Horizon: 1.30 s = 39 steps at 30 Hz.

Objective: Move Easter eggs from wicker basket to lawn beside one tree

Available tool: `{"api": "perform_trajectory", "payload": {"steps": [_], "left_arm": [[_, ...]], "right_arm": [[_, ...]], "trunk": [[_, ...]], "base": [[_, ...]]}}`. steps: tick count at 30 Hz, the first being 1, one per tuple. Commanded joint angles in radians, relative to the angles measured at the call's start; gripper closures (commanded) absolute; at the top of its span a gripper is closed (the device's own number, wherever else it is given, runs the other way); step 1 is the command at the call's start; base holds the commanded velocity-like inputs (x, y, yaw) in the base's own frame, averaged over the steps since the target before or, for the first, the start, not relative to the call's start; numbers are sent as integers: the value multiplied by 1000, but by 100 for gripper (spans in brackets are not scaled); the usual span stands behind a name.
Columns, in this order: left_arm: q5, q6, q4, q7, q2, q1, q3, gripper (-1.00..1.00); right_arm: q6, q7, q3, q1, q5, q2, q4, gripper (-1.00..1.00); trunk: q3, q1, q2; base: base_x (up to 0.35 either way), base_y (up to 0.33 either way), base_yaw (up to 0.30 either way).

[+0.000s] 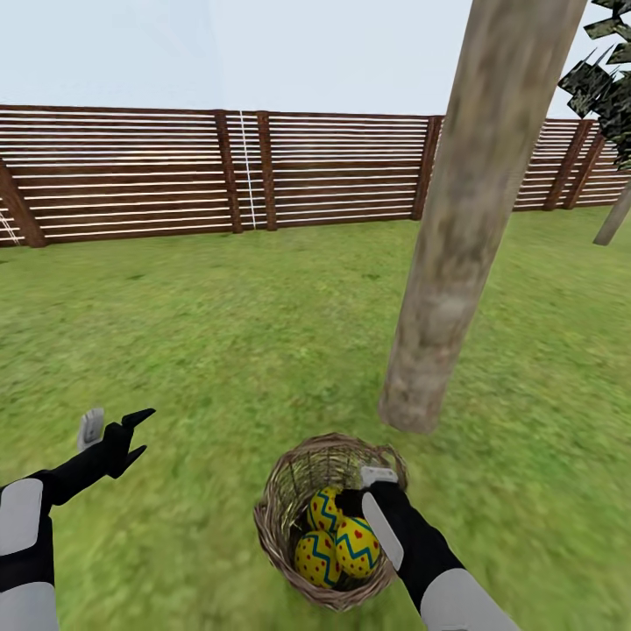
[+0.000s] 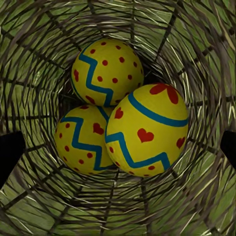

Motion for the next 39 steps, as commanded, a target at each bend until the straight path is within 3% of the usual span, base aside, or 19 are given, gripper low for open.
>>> {"api": "perform_trajectory", "payload": {"steps": [1,5,10,19,39], "left_arm": [[-9,5,0,-10,0,-1,2,-100],[-10,5,0,-11,0,-1,2,-100],[-10,5,1,-11,0,-1,2,-100],[-10,5,1,-11,0,-1,2,-100],[-10,5,1,-11,0,-1,2,-100]], "right_arm": [[-2,-9,2,-8,-9,0,13,-100],[-10,-7,-1,-52,-9,0,106,-100],[-64,-6,-3,-69,-9,0,145,-100],[-116,-6,-1,-70,-2,-1,152,-100],[-138,-7,0,-70,-5,-3,152,-100]], "trunk": [[-4,4,-8],[-17,19,-36],[-32,38,-71],[-60,73,-134],[-123,149,-274]], "base": [[0,0,0],[0,0,0],[0,0,0],[0,0,0],[0,0,0]]}}
